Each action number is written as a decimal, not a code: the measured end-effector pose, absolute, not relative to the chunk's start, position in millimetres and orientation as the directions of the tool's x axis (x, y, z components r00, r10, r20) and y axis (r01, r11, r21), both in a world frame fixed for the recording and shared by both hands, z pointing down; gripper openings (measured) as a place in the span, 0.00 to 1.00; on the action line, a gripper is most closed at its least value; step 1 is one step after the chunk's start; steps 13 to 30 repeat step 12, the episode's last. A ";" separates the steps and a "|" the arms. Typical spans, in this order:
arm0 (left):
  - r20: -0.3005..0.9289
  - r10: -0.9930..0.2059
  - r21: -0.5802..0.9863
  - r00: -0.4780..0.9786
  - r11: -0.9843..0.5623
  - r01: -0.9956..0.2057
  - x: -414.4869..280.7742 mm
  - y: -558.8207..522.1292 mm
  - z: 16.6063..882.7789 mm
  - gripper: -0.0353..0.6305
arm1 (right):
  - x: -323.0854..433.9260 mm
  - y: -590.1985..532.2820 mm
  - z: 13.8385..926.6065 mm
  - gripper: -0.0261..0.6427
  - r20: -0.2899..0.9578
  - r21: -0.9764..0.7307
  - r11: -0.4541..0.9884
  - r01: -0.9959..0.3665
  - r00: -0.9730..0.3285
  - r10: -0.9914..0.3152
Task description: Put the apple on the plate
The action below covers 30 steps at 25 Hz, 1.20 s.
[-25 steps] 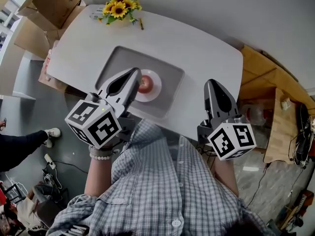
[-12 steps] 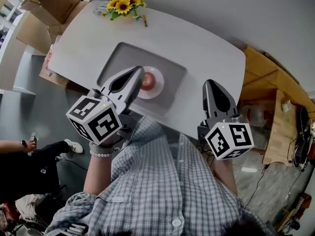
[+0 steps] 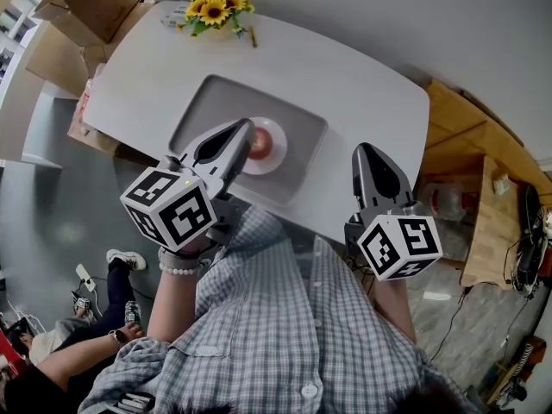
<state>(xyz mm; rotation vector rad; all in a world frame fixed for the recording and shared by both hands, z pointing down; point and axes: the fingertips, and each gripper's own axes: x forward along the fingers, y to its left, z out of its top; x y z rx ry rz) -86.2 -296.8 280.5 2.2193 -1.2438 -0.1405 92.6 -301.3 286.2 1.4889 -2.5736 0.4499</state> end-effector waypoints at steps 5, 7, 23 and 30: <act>0.198 -0.804 0.532 0.561 -0.392 -0.750 -87.6 -296.2 283.5 0.07 | 89.7 -301.2 292.9 0.08 0.278 -0.183 0.466 -0.866 -0.500 -0.820; 0.202 -0.803 0.537 0.561 -0.388 -0.749 -88.5 -297.2 285.9 0.07 | 87.6 -301.2 295.8 0.08 0.285 -0.182 0.469 -0.864 -0.503 -0.816; 0.209 -0.799 0.542 0.564 -0.385 -0.747 -87.5 -299.7 290.2 0.07 | 84.6 -301.1 300.9 0.08 0.299 -0.177 0.474 -0.863 -0.506 -0.809; 0.209 -0.799 0.542 0.564 -0.385 -0.747 -87.5 -299.7 290.2 0.07 | 84.6 -301.1 300.9 0.08 0.299 -0.177 0.474 -0.863 -0.506 -0.809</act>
